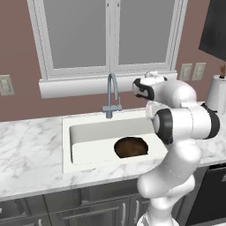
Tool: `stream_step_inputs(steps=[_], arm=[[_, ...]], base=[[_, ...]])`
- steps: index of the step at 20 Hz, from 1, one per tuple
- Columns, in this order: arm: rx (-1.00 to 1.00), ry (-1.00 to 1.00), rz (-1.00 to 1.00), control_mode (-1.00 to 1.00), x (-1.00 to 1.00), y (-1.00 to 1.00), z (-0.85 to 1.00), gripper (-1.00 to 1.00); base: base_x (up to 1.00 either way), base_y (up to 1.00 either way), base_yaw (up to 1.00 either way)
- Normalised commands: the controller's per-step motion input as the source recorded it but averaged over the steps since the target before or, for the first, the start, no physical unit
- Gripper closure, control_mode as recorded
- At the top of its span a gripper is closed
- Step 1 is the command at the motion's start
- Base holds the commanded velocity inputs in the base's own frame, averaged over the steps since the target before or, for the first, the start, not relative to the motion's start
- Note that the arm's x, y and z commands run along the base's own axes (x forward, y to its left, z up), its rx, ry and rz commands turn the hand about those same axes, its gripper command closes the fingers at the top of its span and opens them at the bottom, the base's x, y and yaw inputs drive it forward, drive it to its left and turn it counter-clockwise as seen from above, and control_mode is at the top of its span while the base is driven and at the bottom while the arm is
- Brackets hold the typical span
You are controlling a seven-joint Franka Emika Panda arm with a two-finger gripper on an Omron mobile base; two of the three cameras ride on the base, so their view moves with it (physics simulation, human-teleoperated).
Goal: Move the pot and pan from the stove into the sink.
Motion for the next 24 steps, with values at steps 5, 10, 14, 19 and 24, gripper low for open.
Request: stream_step_inputs(steps=[5, 10, 14, 19, 24], arm=[[0.01, 0.00, 0.05, -1.00, -0.48, -0.03, 0.67, -1.00], [0.00, -0.01, 0.06, -1.00, -0.55, -0.01, 0.65, -1.00], [0.00, 0.00, 0.05, -1.00, -0.32, 0.00, 0.64, -1.00], [0.00, -0.04, 0.06, -1.00, -0.36, 0.01, 0.64, -1.00], [0.00, -0.09, 0.06, -1.00, -0.43, 0.00, 0.66, -1.00]], base=[[0.00, 0.00, 0.00], [0.00, 0.00, 0.00], [0.00, 0.00, 0.00], [0.00, 0.00, 0.00], [0.00, 0.00, 0.00]])
